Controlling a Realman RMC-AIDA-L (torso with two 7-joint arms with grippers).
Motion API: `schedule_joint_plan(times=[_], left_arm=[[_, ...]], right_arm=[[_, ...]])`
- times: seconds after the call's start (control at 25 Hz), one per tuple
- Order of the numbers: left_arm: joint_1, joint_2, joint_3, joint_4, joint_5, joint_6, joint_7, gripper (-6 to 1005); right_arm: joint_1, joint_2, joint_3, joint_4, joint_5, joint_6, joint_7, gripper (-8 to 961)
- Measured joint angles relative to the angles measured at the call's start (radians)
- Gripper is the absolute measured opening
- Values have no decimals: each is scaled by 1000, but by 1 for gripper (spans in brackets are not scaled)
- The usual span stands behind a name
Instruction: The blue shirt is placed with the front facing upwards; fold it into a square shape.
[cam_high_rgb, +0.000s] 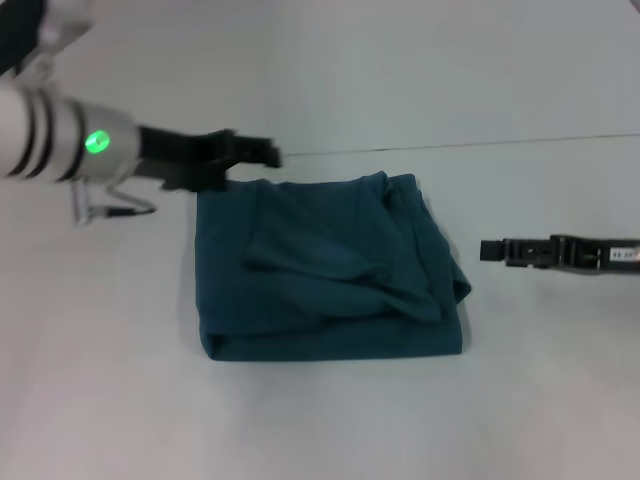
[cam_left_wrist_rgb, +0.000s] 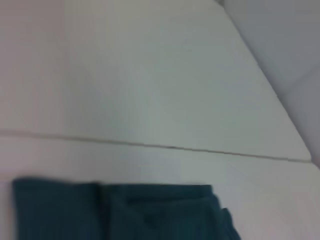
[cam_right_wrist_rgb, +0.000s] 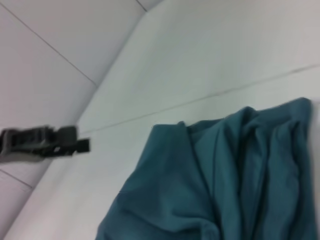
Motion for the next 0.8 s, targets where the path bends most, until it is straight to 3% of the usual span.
schedule_joint_plan(times=[0.12, 0.28, 0.48, 0.8], left_arm=[[78, 23, -15, -22, -72, 5, 2, 880], [168, 54, -16, -54, -151, 7, 9, 876], [244, 70, -16, -71, -199, 31, 28, 874], [249, 74, 8, -149, -180, 12, 63, 874]], right_arm=[[50, -40, 5, -3, -51, 2, 103, 768], [118, -92, 6, -4, -63, 21, 239, 768], [186, -151, 4, -7, -86, 41, 371, 769], [214, -167, 9, -70, -149, 41, 510, 767]])
